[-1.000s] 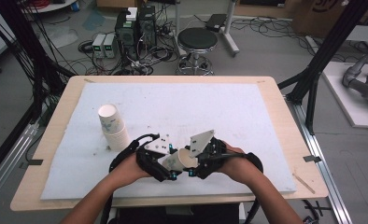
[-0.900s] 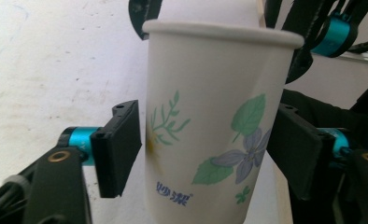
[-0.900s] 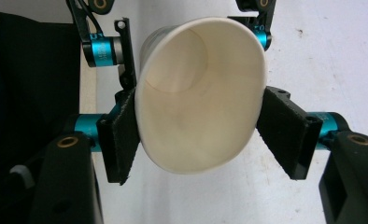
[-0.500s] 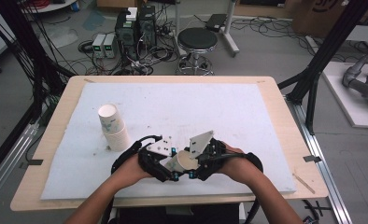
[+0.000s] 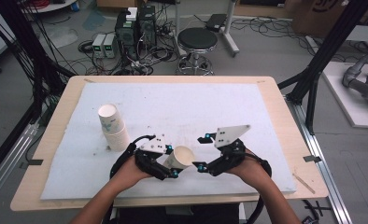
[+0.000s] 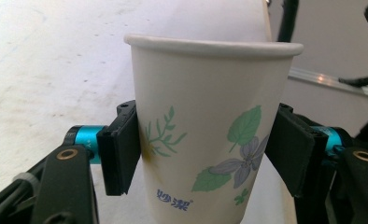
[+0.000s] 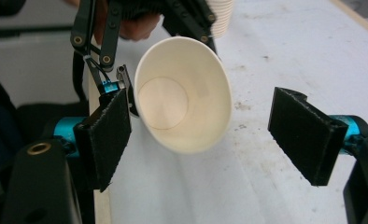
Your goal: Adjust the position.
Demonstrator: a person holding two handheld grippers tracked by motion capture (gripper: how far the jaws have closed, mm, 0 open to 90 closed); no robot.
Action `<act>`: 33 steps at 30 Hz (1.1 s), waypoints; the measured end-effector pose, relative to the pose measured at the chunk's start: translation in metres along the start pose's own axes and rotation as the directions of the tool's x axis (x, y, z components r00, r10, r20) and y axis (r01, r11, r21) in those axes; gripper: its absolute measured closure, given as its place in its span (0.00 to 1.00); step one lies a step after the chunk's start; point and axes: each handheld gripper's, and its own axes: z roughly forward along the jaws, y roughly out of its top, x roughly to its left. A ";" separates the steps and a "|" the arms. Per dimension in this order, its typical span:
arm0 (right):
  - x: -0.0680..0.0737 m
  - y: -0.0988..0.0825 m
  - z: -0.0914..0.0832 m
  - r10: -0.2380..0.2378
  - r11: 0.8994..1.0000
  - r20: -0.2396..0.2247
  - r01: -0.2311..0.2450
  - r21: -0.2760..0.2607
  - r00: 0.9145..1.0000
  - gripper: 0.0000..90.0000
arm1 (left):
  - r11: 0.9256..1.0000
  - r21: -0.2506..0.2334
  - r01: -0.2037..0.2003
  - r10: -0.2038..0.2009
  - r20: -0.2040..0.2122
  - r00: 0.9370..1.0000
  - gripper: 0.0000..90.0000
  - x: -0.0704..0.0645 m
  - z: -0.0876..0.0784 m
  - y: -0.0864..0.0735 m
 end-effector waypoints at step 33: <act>-0.010 -0.108 -0.049 0.345 0.932 0.384 -0.265 -0.247 0.856 0.25 | 0.904 -0.426 0.044 -0.152 -0.222 0.963 0.34 0.011 -0.032 -0.045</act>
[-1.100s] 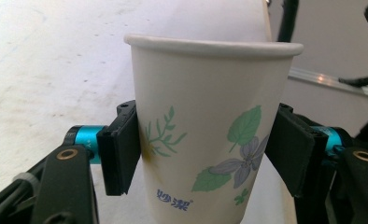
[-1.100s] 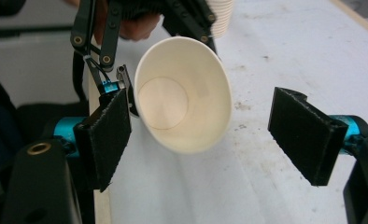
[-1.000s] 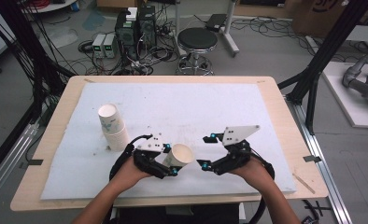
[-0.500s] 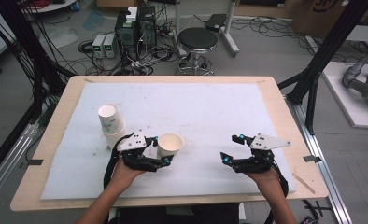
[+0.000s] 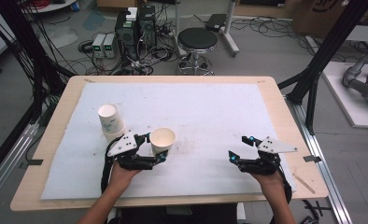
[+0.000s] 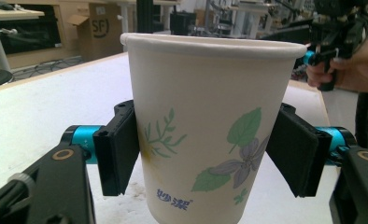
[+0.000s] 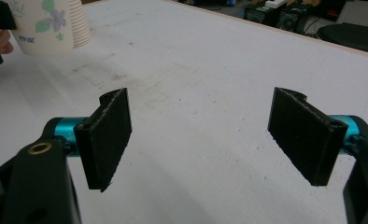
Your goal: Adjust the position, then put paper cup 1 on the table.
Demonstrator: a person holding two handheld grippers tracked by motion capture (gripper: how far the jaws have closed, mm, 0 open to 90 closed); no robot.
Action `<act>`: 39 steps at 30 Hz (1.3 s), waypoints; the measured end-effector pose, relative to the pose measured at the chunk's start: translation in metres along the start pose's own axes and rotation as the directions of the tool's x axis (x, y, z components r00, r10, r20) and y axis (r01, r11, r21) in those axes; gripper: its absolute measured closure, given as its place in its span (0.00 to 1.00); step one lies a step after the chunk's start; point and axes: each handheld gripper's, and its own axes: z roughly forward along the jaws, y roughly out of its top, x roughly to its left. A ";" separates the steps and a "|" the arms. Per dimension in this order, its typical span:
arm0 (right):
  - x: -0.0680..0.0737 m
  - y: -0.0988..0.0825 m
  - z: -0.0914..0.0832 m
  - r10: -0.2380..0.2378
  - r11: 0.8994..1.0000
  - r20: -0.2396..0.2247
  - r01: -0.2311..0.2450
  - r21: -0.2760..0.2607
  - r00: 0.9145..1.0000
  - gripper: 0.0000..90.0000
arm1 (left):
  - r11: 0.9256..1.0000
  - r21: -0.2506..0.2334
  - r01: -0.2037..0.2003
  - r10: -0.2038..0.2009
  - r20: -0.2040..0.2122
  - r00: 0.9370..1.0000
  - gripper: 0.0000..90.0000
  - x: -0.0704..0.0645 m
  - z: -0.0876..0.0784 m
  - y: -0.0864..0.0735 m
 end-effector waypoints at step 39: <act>-0.002 -0.003 -0.008 0.028 0.999 0.035 -0.027 -0.024 0.999 0.25 | 0.997 -0.079 0.012 -0.018 -0.079 0.997 0.33 0.029 0.030 0.026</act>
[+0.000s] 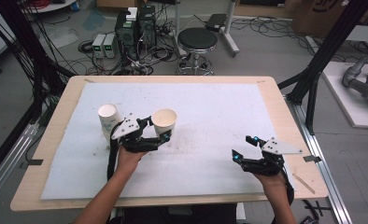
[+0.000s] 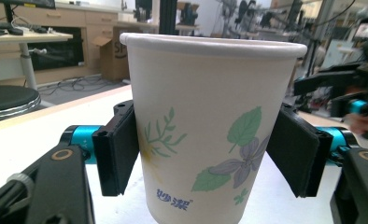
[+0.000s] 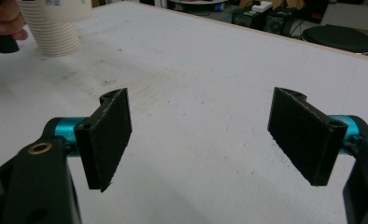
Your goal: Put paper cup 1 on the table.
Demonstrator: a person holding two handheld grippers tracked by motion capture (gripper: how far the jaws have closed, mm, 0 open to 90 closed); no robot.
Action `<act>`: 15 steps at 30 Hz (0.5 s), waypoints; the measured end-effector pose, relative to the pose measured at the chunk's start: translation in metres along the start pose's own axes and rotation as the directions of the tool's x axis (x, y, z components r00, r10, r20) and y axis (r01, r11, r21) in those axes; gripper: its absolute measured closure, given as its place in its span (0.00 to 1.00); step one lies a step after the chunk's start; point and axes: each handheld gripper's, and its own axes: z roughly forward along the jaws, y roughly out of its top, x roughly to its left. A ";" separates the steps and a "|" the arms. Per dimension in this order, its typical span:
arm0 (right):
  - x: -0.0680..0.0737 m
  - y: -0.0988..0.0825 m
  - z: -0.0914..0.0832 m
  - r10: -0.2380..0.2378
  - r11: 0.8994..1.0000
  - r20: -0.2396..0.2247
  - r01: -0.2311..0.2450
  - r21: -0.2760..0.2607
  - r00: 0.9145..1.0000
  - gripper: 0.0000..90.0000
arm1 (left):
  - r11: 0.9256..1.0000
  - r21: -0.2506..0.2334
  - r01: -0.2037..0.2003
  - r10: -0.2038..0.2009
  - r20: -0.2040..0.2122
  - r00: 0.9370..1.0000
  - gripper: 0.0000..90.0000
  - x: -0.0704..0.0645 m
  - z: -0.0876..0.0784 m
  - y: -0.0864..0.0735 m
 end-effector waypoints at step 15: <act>0.000 -0.003 -0.004 -0.002 1.000 -0.012 0.002 0.000 1.000 0.25 | 0.999 0.047 0.021 -0.014 -0.147 0.989 0.33 0.031 0.044 -0.011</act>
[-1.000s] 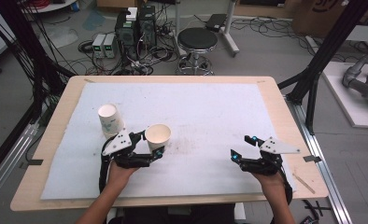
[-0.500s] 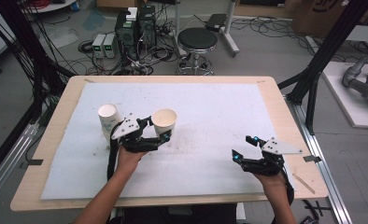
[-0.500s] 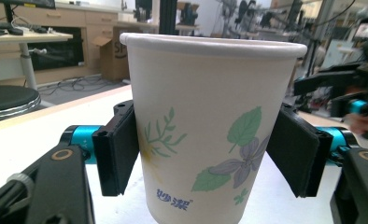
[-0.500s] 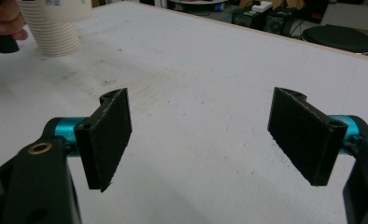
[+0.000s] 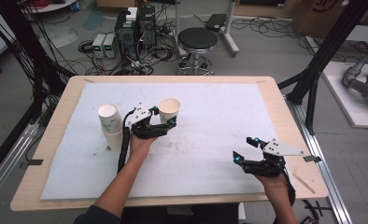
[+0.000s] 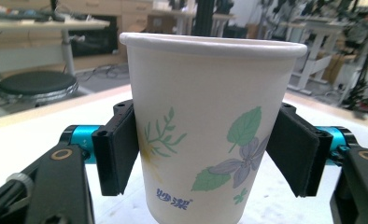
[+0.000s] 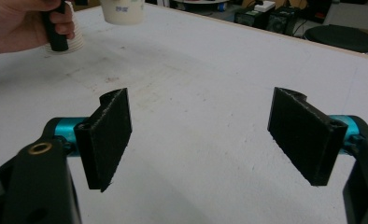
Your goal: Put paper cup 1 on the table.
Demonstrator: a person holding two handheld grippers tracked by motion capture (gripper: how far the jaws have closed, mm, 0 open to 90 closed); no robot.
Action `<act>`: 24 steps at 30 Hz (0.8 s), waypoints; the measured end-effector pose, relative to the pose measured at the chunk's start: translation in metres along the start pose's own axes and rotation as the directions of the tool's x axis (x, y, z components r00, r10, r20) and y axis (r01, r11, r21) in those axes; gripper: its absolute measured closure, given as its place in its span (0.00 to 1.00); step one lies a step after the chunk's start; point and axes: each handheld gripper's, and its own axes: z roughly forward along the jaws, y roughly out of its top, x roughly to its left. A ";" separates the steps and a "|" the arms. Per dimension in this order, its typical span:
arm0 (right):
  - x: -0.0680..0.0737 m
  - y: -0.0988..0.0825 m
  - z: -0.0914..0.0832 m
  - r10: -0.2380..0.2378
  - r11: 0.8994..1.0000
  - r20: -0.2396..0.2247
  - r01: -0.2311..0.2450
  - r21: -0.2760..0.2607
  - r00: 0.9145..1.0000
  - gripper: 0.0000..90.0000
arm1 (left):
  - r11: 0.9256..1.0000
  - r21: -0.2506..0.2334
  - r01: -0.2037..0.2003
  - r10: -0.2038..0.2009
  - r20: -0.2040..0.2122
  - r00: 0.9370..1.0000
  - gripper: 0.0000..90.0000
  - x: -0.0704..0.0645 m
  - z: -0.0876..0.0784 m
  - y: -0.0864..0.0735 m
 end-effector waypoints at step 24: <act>0.000 -0.002 0.000 0.004 1.000 -0.023 -0.004 0.012 1.000 0.25 | 0.951 0.311 0.004 0.045 -0.150 0.988 0.34 0.005 0.021 -0.020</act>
